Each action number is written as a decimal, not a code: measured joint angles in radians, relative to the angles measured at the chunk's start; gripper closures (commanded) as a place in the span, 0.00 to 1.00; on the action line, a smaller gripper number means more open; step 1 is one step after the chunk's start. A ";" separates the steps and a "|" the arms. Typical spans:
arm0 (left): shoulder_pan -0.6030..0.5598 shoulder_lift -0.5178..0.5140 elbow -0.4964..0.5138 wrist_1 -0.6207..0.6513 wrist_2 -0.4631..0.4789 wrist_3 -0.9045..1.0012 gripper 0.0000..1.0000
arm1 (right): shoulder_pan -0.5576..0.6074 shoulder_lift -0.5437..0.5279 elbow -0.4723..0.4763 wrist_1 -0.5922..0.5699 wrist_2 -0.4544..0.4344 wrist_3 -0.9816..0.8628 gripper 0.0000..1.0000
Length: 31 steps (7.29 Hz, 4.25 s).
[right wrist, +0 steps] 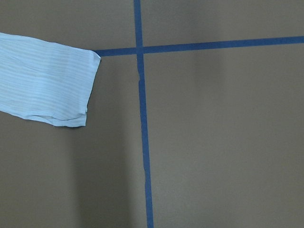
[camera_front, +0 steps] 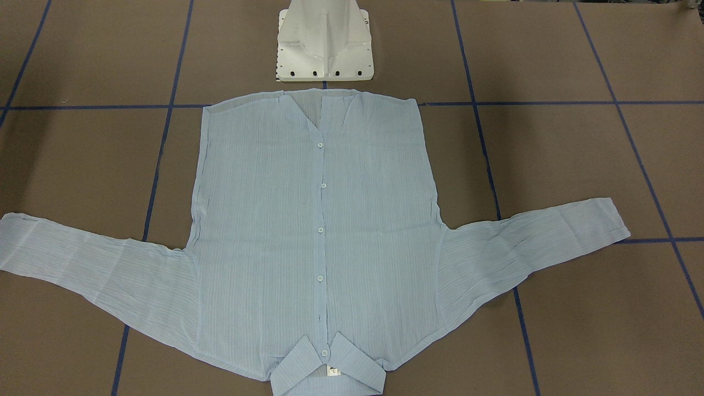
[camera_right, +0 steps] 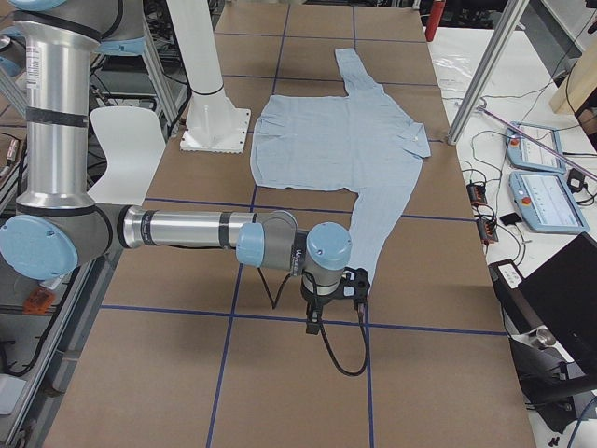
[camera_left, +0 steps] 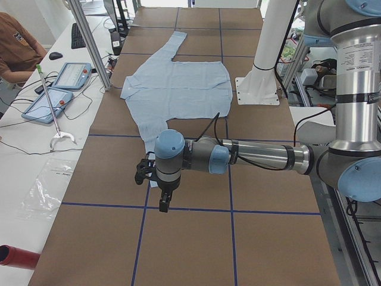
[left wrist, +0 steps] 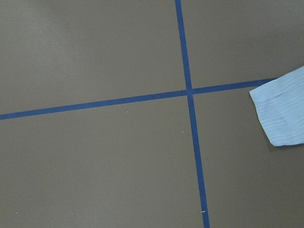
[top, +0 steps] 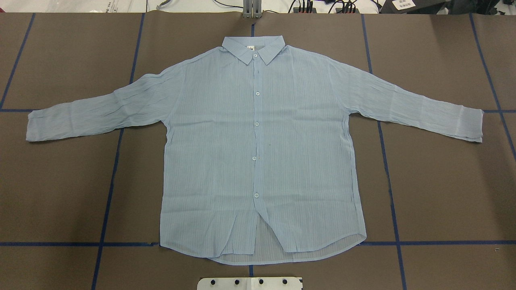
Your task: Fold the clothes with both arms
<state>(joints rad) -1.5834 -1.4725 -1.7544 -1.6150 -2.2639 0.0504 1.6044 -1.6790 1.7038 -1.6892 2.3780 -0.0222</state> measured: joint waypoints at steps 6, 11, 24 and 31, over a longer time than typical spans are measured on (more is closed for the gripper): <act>0.003 -0.021 -0.035 -0.046 -0.001 0.006 0.00 | -0.004 0.082 -0.001 0.011 0.013 0.001 0.00; 0.018 -0.097 0.054 -0.157 -0.173 -0.002 0.00 | -0.164 0.180 -0.336 0.574 0.011 0.132 0.00; 0.036 -0.138 0.090 -0.172 -0.183 -0.001 0.00 | -0.450 0.144 -0.406 0.959 -0.122 0.550 1.00; 0.036 -0.141 0.106 -0.172 -0.183 -0.001 0.00 | -0.496 0.577 -0.103 0.535 0.021 0.786 1.00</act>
<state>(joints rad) -1.5477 -1.6131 -1.6481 -1.7865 -2.4467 0.0496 1.1080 -1.1023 1.6013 -1.1541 2.3989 0.7633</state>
